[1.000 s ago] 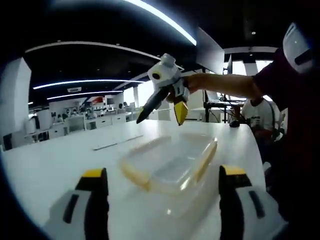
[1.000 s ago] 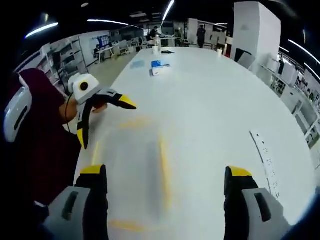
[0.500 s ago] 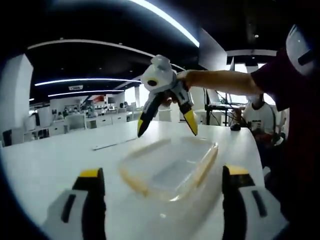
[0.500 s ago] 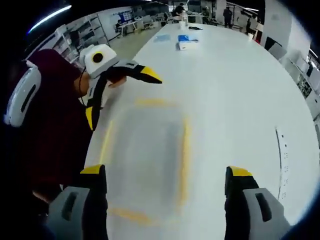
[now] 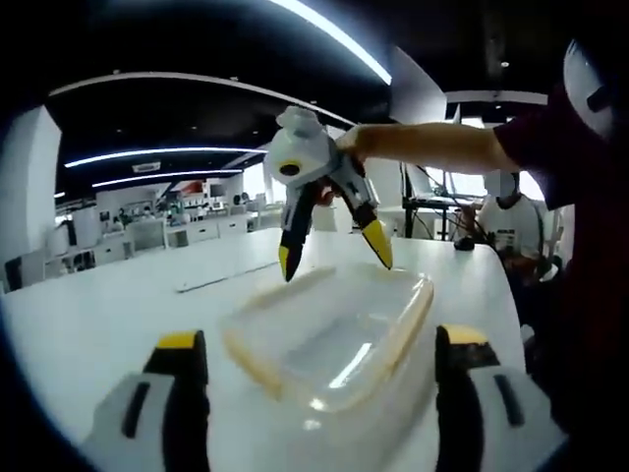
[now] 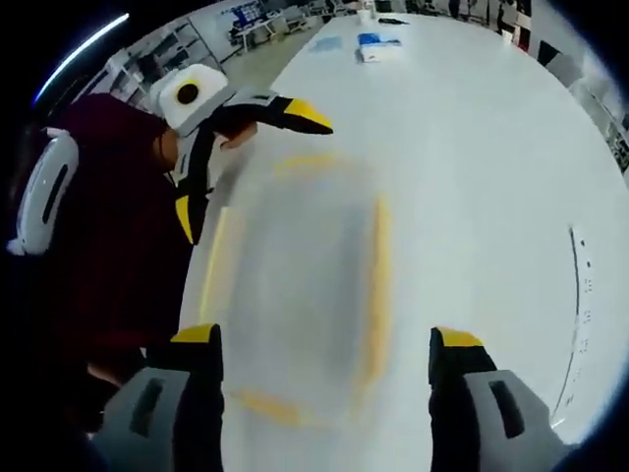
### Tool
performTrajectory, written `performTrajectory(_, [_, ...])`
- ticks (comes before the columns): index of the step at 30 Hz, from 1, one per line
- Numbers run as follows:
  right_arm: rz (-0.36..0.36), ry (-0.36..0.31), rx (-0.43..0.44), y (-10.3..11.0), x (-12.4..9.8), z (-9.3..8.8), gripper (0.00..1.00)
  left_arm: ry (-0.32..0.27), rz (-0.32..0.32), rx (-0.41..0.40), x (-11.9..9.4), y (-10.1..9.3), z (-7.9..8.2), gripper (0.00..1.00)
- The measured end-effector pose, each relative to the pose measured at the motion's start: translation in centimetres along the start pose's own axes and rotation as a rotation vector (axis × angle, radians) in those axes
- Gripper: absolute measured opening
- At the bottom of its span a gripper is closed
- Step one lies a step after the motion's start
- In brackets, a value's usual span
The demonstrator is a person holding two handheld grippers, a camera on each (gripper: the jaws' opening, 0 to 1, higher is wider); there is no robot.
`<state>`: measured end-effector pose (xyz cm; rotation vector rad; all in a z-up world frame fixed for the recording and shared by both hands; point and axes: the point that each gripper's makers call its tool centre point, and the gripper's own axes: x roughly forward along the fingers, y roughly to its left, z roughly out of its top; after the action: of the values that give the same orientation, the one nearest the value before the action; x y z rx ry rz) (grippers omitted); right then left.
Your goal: Snap each plastic latch of the storage box into its locked position after aligning the lid with the box until every specified latch is closed and the lid sits flush.
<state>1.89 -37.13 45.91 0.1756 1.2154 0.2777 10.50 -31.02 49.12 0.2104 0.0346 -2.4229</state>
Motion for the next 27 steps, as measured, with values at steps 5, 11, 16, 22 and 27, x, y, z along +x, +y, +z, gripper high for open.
performTrajectory(5, [0.015,0.012,0.005,-0.3,0.4,0.1,0.83,0.007,0.001,-0.001,-0.1,0.0,0.0,0.96])
performTrajectory(11, [0.063,0.03,0.024,-0.2,1.1,-0.3,0.81,0.022,0.002,0.004,-0.1,0.0,-0.4,0.95])
performTrajectory(16, [0.107,0.025,0.045,0.8,1.4,-0.3,0.76,0.031,-0.001,0.003,-0.1,-0.1,-0.7,0.94])
performTrajectory(22, [0.151,0.028,0.058,1.8,1.7,-0.4,0.72,0.03,-0.014,0.0,0.1,-0.5,-1.0,0.94])
performTrajectory(27, [0.16,0.034,0.063,1.4,1.8,-0.5,0.73,0.016,-0.036,-0.008,0.1,-1.1,-0.9,0.95])
